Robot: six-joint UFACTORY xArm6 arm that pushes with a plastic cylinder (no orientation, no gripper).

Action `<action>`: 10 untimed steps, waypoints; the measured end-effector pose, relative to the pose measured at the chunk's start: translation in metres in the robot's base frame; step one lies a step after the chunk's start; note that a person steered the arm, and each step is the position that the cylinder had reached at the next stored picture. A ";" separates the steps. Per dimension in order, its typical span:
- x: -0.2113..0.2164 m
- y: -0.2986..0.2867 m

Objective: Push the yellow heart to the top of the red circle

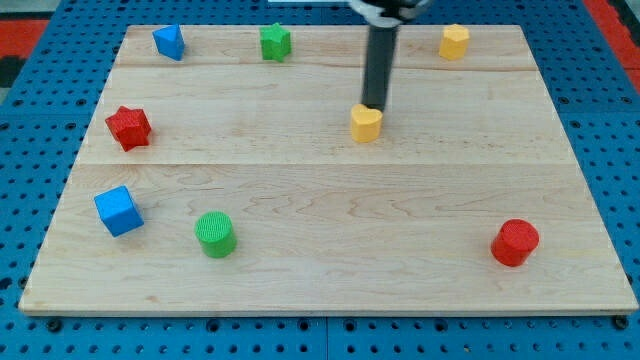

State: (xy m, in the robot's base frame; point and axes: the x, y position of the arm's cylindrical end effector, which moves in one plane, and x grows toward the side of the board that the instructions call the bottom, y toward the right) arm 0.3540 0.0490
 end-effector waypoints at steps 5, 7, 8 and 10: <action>0.123 -0.007; 0.072 0.068; 0.075 0.102; 0.093 0.110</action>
